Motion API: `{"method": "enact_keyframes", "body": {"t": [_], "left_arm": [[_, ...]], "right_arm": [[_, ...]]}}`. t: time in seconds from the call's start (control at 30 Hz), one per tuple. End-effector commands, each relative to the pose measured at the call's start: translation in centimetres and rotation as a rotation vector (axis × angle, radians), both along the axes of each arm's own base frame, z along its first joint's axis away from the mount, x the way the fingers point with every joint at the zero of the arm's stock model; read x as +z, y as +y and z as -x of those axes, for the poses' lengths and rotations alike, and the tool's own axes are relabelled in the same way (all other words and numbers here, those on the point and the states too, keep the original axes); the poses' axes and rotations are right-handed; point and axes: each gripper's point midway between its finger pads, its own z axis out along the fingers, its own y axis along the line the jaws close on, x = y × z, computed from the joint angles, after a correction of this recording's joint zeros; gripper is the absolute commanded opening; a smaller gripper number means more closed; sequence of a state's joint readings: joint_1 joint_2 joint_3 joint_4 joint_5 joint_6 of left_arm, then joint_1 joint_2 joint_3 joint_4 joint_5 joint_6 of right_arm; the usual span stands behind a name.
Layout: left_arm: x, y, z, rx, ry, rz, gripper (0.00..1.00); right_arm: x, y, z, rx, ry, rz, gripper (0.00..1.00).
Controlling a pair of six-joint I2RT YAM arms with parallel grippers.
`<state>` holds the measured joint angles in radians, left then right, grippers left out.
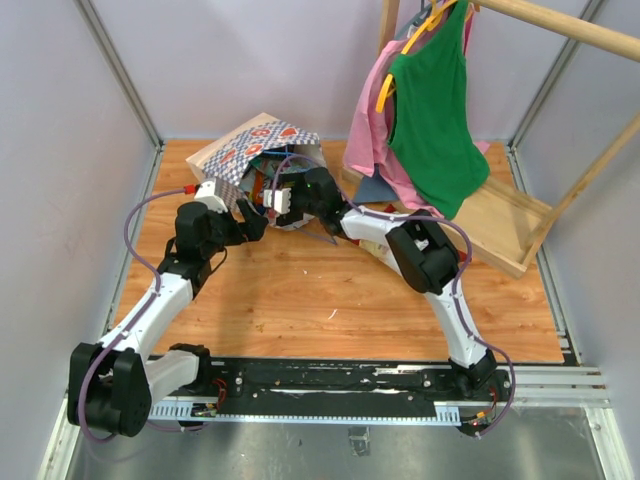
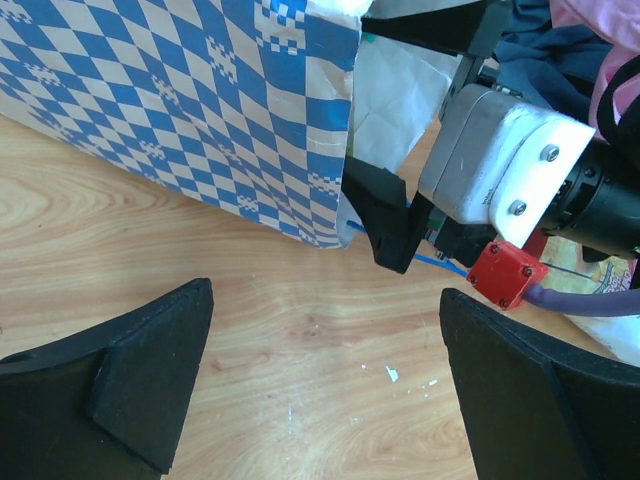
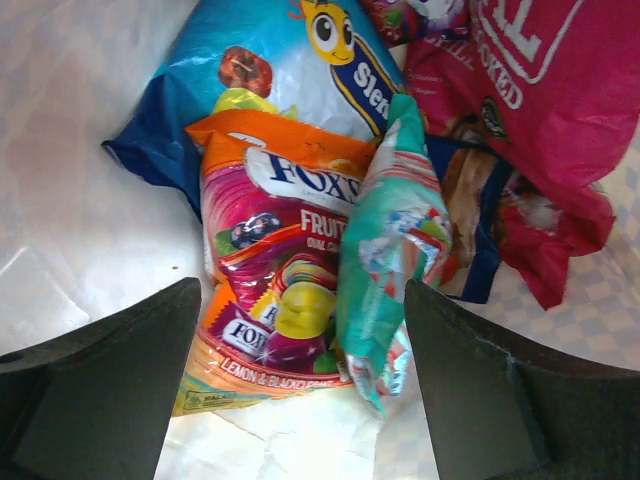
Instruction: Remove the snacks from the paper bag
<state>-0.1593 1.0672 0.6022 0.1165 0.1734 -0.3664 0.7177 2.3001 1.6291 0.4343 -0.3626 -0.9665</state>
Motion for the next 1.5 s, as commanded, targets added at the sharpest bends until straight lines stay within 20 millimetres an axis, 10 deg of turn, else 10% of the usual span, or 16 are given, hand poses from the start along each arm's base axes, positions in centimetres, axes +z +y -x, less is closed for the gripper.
{"method": "enact_keyframes", "body": {"t": [0.0,0.43,0.93,1.27,1.47], "left_arm": [[0.9,0.4,-0.5,0.011,-0.025,-0.018,1.0],[0.8,0.2,-0.6,0.002,-0.02,-0.014,1.0],[0.6,0.1,-0.6,-0.007,-0.009,-0.016,1.0],[0.3,0.2,-0.9,0.001,-0.001,-0.026,1.0],[-0.1,0.2,-1.2,0.0,0.006,-0.027,1.0]], "right_arm": [[4.3,0.5,0.0,0.004,-0.121,-0.063,0.84],[6.3,0.2,-0.4,-0.023,-0.153,-0.101,0.78],[2.4,2.0,-6.2,-0.079,-0.099,-0.03,0.7],[2.5,1.8,-5.8,-0.083,-0.066,-0.046,0.33],[5.8,0.7,-3.2,-0.088,-0.088,-0.153,0.01]]}}
